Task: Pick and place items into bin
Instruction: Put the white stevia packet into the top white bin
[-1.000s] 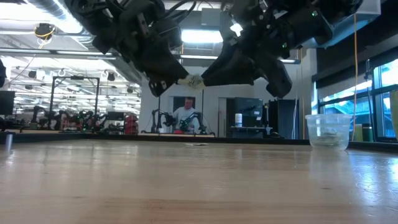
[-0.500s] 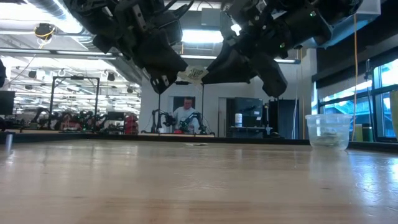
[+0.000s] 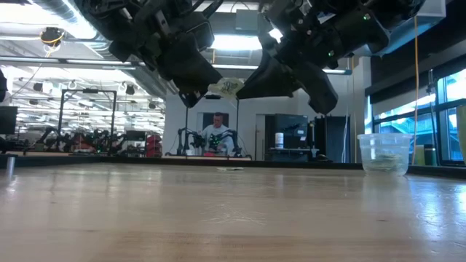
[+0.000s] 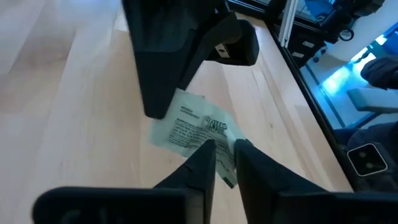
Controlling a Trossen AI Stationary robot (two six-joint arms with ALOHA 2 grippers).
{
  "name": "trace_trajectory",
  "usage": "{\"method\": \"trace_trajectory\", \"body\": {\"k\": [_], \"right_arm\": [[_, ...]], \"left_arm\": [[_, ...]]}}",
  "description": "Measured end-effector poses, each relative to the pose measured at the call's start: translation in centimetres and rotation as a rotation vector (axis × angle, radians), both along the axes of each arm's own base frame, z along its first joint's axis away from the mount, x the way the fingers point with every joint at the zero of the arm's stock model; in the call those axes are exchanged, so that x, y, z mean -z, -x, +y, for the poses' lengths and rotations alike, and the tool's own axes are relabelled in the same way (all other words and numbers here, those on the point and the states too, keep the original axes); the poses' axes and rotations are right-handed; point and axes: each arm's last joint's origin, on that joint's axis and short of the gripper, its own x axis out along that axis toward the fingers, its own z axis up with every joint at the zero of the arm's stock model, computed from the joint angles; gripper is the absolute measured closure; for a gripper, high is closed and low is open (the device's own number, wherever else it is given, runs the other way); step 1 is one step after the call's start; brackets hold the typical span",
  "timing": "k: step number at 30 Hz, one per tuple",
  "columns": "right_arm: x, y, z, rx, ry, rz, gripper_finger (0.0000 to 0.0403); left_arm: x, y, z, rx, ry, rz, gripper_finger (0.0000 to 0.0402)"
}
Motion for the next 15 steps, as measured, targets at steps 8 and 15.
{"method": "trace_trajectory", "body": {"k": [8,15], "right_arm": [[-0.2,0.6,0.3,0.102,0.05,0.02,0.0401],[-3.5,2.6,0.0,0.284,-0.16,0.081,0.0402]], "left_arm": [[-1.1,1.2,2.2,-0.027,-0.047,-0.001,0.031],[-3.0,2.8,3.9,-0.087,-0.18,-0.05,0.0304]]}}
